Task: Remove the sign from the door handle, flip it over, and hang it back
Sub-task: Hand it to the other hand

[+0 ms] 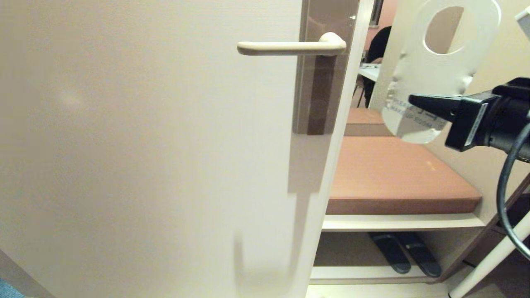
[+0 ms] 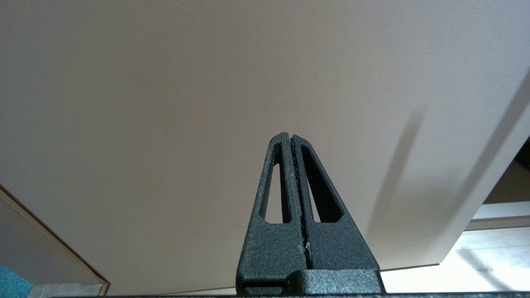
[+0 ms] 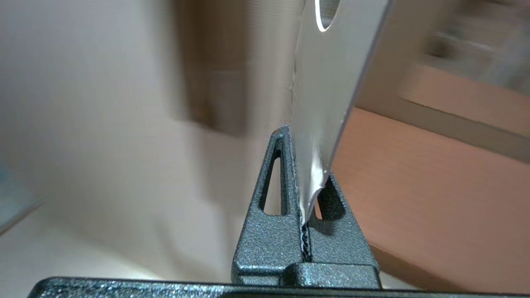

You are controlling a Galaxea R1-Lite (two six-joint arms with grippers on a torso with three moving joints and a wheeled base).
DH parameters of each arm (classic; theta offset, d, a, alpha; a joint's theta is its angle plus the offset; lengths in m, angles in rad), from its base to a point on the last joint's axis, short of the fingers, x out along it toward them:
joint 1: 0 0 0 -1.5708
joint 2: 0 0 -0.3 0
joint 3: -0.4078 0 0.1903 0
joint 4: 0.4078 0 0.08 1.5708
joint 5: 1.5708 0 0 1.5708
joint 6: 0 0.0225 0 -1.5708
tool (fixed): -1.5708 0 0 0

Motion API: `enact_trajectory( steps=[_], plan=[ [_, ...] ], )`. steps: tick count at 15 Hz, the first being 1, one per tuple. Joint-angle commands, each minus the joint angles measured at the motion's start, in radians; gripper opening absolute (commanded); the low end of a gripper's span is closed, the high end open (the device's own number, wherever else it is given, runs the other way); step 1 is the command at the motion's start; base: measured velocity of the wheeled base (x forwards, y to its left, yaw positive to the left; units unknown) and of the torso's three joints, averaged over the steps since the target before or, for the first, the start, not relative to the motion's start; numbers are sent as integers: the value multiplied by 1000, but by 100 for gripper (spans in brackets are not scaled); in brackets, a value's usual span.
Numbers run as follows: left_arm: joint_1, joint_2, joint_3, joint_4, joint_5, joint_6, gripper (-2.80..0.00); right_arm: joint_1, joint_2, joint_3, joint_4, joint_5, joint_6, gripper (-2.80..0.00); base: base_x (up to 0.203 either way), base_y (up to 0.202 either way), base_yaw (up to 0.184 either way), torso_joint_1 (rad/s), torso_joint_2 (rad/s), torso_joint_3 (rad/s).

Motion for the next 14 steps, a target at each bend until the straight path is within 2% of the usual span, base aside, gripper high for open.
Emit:
enact_trajectory(
  steps=[1, 5, 8, 10, 12, 14],
  plan=[
    [0, 0, 0, 0, 0, 0, -280, -127, -107, 74, 4, 0, 1, -280, 0, 0, 0, 0, 0, 0],
    [1, 0, 0, 0, 0, 0, -280, -227, -240, 250, 6, -1, 1, -280, 0, 0, 0, 0, 0, 0],
    [0, 0, 0, 0, 0, 0, -280, -258, -272, 280, 6, -3, 1, -280, 0, 0, 0, 0, 0, 0],
    [0, 0, 0, 0, 0, 0, -280, -310, -289, 321, 3, -8, 1, -280, 0, 0, 0, 0, 0, 0],
    [0, 0, 0, 0, 0, 0, -280, -374, -348, 404, 1, -8, 1, -280, 0, 0, 0, 0, 0, 0],
    [1, 0, 0, 0, 0, 0, -280, -401, -442, 518, -1, -7, 4, -280, 0, 0, 0, 0, 0, 0]
  ],
)
